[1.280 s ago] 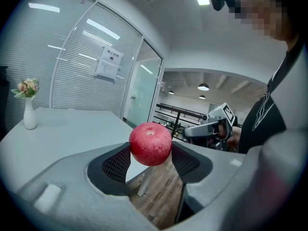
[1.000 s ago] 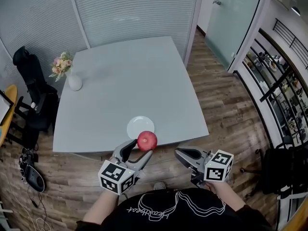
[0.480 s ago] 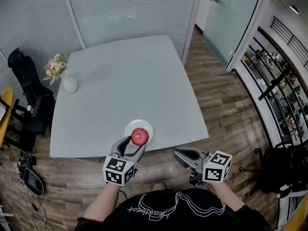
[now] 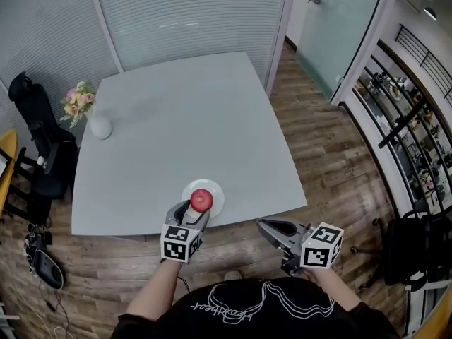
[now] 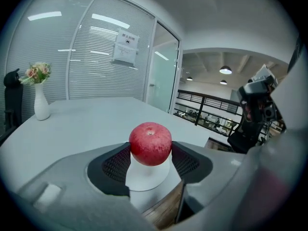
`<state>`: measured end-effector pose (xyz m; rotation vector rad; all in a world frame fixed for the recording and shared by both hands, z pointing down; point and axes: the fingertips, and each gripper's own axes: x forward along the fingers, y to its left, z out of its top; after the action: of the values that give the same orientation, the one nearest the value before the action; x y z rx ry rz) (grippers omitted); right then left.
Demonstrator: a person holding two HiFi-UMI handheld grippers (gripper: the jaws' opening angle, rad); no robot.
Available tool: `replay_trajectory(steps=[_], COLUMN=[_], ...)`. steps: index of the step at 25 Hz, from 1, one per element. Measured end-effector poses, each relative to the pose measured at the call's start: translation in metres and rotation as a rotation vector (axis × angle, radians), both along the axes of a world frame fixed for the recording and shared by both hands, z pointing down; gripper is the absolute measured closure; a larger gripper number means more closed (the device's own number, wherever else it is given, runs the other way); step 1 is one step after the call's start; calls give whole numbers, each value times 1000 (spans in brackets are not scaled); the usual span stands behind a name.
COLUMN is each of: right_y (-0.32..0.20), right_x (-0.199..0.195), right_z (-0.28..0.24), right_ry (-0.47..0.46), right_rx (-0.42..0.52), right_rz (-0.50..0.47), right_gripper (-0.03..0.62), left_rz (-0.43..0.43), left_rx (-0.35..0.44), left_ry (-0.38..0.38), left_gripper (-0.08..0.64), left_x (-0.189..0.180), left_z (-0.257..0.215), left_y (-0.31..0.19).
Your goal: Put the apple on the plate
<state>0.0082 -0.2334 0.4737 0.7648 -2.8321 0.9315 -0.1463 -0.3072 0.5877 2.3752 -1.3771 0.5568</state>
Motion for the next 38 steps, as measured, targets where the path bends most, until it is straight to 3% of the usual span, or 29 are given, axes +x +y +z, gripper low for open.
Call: replay_trajectory(steps=[5, 13, 31, 38], right_y=[-4, -2, 2, -3], right_x=[8, 16, 26, 18], right_z=[2, 8, 7, 3], right_ry=[2, 14, 16, -9], right_rx=[-4, -26, -38, -27], right_rz=[19, 43, 47, 41], right_gripper=[583, 583, 583, 583], left_rz=[20, 3, 36, 29], left_rx=[-8, -71, -46, -44], left_ry=[-69, -88, -158, -114], left_gripper=[285, 285, 268, 233], left_x=[-1, -4, 4, -5], left_z=[28, 57, 61, 46], left_y=[-11, -19, -23, -17])
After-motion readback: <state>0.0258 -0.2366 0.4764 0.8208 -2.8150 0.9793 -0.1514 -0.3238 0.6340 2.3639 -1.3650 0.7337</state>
